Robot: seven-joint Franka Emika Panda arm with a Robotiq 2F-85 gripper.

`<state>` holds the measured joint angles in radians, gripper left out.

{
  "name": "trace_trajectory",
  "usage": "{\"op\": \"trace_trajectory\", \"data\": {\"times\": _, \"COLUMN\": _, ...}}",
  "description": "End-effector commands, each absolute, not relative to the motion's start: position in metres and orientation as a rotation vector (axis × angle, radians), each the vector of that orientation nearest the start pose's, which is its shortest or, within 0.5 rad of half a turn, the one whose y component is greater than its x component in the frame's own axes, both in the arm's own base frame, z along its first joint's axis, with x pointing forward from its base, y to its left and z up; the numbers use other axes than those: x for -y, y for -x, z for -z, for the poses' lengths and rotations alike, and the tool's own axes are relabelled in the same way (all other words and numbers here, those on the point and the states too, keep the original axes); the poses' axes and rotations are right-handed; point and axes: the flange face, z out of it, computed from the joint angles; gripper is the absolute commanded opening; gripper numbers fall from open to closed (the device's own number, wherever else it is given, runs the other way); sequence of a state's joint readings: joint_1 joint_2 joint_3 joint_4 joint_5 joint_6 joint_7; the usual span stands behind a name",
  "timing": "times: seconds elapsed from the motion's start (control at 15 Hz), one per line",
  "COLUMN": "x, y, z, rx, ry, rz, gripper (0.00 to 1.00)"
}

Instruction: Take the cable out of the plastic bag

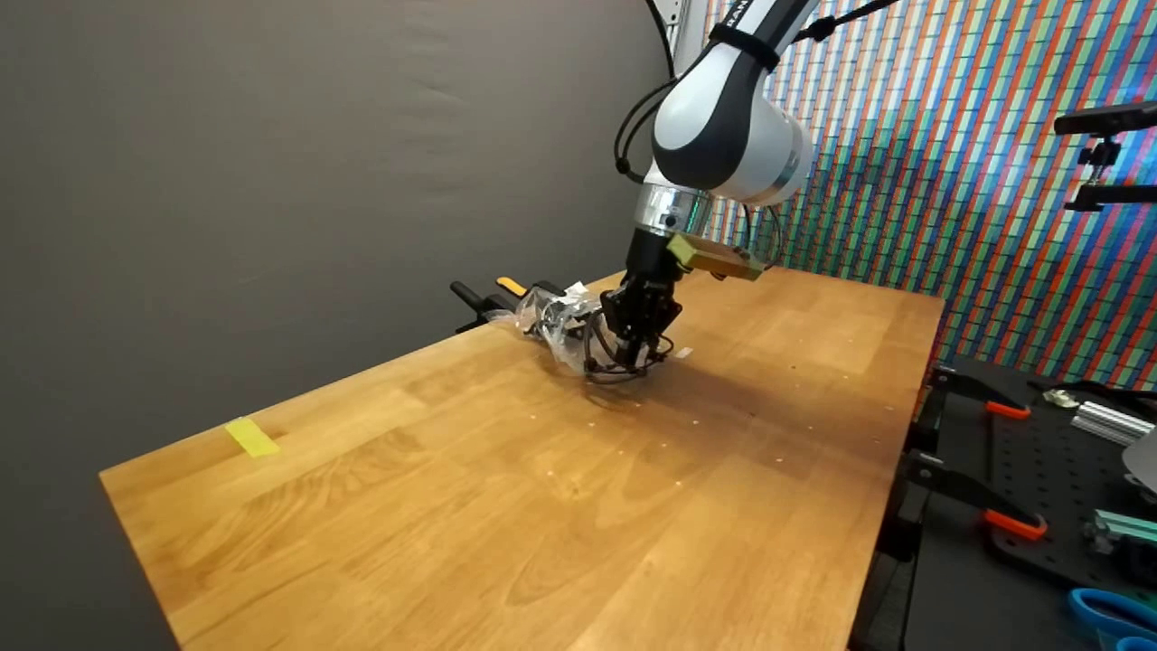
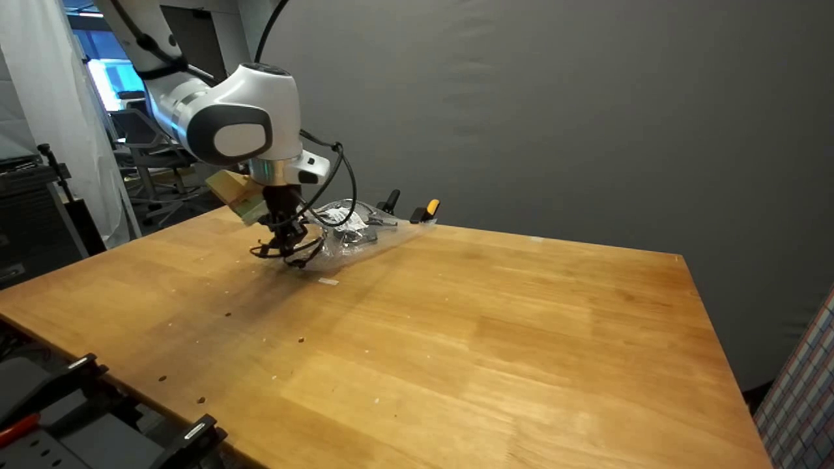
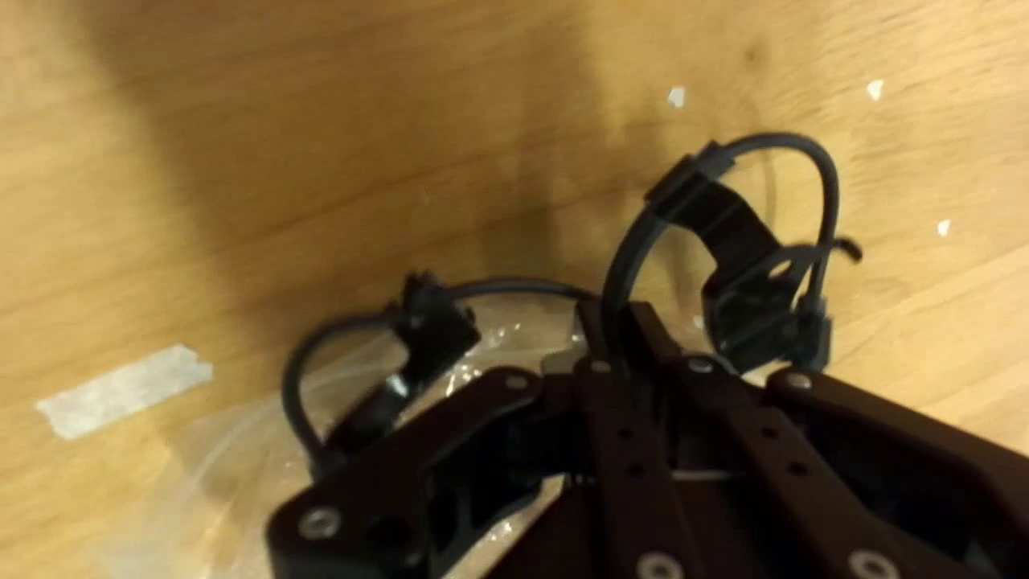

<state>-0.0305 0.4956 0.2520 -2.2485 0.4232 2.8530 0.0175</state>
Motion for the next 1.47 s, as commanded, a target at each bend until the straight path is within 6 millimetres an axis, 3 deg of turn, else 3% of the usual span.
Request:
{"op": "trace_trajectory", "data": {"times": 0.0, "x": -0.124, "y": -0.491, "z": -0.189, "rx": -0.432, "ry": 2.846, "rz": 0.138, "gripper": 0.09}}
{"op": "trace_trajectory", "data": {"times": 0.2, "x": -0.142, "y": -0.468, "z": -0.21, "rx": -0.485, "ry": 2.834, "rz": 0.159, "gripper": 0.09}}
{"op": "trace_trajectory", "data": {"times": 0.47, "x": -0.179, "y": -0.442, "z": -0.235, "rx": -0.398, "ry": 2.842, "rz": 0.089, "gripper": 0.09}}
{"op": "trace_trajectory", "data": {"times": 0.8, "x": -0.255, "y": -0.411, "z": -0.268, "rx": -0.131, "ry": 2.783, "rz": -0.24, "gripper": 0.08}}
{"op": "trace_trajectory", "data": {"times": 1.07, "x": -0.291, "y": -0.4, "z": -0.296, "rx": 0.024, "ry": 2.761, "rz": -0.461, "gripper": 0.08}}
{"op": "trace_trajectory", "data": {"times": 1.27, "x": -0.3, "y": -0.405, "z": -0.315, "rx": 0.019, "ry": 2.803, "rz": -0.477, "gripper": 0.08}}
{"op": "trace_trajectory", "data": {"times": 1.4, "x": -0.284, "y": -0.418, "z": -0.317, "rx": -0.067, "ry": 2.836, "rz": -0.448, "gripper": 0.08}}
